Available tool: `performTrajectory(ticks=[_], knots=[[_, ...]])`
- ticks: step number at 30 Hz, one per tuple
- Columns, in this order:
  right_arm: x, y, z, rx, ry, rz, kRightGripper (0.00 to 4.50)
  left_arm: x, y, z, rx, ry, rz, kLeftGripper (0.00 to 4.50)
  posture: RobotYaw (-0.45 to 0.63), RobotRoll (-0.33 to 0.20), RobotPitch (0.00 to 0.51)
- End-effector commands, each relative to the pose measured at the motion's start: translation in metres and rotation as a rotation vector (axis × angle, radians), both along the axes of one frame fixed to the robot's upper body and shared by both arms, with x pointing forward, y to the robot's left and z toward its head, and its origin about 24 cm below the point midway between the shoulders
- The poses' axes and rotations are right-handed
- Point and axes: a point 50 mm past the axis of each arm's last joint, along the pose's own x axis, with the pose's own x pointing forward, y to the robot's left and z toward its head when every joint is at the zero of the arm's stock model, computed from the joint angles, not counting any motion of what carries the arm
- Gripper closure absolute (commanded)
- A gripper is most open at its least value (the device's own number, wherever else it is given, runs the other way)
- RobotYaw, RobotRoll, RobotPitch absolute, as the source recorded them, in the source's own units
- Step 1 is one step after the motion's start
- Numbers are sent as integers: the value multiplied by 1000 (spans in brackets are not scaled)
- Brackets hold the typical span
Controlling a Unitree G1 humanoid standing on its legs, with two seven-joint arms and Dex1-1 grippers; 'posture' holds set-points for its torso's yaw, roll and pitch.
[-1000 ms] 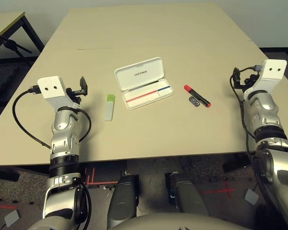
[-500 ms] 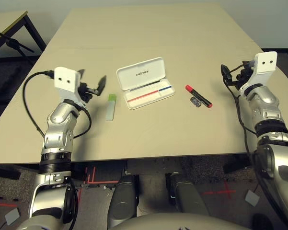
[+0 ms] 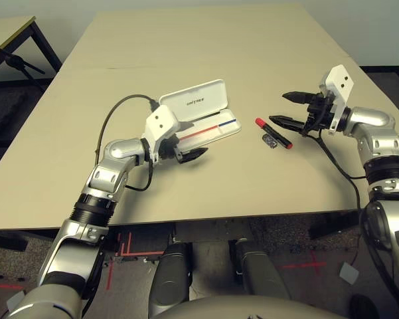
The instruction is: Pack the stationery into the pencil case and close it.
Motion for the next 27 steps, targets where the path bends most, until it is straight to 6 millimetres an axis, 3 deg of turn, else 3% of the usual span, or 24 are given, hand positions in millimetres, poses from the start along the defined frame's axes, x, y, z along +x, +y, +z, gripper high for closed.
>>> performTrajectory(ticks=[1, 10, 20, 24, 27], knots=[[-3, 5, 4, -27, 13, 60, 0, 3, -3, -10, 72, 32, -15, 16, -12, 0, 139], [-10, 6, 4, -53, 13, 109, 0, 19, -2, -20, 150, 79, 73, 16, -26, 0, 134], [-14, -2, 6, -68, 14, 97, 0, 20, -4, -30, 255, 138, 55, 16, -31, 0, 131], [-14, -4, 8, -71, 12, 93, 0, 21, -5, -30, 300, 138, 43, 1329, -29, 0, 131], [-14, -5, 8, -75, 12, 91, 0, 21, -5, -28, 325, 136, 34, 2564, -28, 0, 131]])
